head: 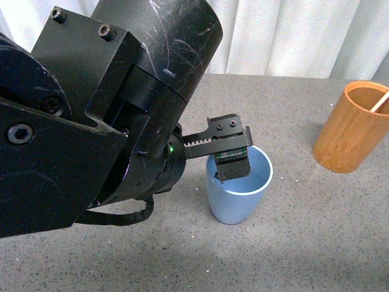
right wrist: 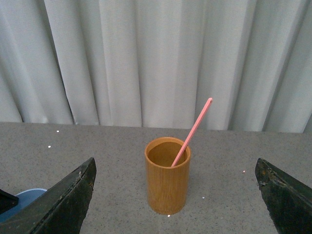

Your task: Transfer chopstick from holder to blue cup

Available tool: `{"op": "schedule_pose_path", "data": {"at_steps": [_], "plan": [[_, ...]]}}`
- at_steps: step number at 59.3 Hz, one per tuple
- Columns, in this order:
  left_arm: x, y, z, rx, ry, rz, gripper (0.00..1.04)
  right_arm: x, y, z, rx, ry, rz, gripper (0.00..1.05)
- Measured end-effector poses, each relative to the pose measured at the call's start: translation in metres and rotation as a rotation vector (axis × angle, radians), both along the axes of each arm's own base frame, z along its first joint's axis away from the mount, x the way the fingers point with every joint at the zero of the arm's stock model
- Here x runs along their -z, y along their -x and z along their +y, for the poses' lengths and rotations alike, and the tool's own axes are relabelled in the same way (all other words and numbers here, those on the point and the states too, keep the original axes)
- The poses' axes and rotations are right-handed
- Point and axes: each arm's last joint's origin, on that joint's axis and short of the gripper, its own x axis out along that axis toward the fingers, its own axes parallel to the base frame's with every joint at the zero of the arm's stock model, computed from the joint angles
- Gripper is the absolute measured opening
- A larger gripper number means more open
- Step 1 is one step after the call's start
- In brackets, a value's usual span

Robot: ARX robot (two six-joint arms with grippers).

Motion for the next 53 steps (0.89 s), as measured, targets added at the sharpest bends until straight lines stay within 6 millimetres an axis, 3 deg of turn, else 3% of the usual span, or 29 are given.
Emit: {"op": "schedule_pose_path", "data": {"at_steps": [20, 24, 30, 37, 42, 53], "plan": [[-0.021, -0.004, 0.007, -0.042, 0.058, -0.037, 0.98, 0.000, 0.000, 0.000, 0.000, 0.000, 0.000, 0.95], [-0.021, -0.006, 0.011, -0.095, 0.000, -0.239, 0.91, 0.000, 0.000, 0.000, 0.000, 0.000, 0.000, 0.95], [-0.021, 0.003, 0.045, -0.169, -0.107, -0.567, 0.74, 0.000, 0.000, 0.000, 0.000, 0.000, 0.000, 0.95], [-0.051, 0.023, 0.098, -0.185, -0.148, -0.809, 0.55, 0.000, 0.000, 0.000, 0.003, 0.000, 0.000, 0.95], [-0.062, 0.038, 0.130, -0.183, -0.176, -0.868, 0.40, 0.000, 0.000, 0.000, 0.002, 0.000, 0.000, 0.95], [-0.051, 0.070, 0.194, -0.149, -0.226, -0.821, 0.08, 0.000, 0.000, 0.000, 0.000, 0.000, 0.000, 0.95]]}}
